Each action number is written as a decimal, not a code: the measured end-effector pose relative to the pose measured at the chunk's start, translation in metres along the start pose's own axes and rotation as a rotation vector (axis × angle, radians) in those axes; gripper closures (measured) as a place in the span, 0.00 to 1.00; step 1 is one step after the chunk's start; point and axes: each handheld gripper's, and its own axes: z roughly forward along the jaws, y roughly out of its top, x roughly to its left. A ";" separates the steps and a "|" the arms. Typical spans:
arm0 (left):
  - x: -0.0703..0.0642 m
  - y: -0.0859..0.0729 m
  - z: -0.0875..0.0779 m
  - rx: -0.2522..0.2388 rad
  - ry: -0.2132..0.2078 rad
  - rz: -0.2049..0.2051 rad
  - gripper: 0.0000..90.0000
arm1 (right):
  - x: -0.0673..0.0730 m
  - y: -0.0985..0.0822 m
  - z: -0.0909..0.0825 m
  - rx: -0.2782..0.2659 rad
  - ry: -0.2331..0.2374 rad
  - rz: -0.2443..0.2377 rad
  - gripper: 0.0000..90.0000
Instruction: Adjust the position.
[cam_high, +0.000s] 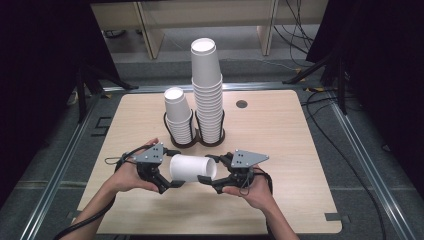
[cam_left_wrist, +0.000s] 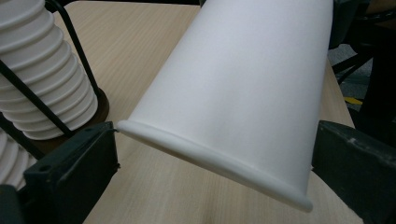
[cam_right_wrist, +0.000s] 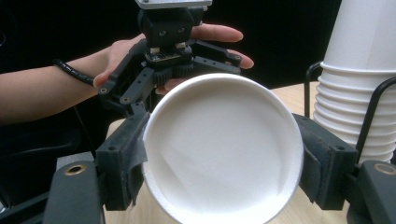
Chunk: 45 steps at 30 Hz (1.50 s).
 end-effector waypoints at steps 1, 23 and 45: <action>0.000 0.000 0.000 0.001 -0.001 -0.001 0.00 | 0.003 0.000 -0.001 0.028 0.005 0.041 0.31; 0.000 0.001 0.004 0.010 -0.009 0.019 0.01 | 0.002 0.000 0.001 0.012 -0.007 0.005 0.31; -0.001 0.000 0.001 0.008 -0.016 0.035 0.05 | 0.001 0.000 -0.002 0.019 0.014 0.018 0.31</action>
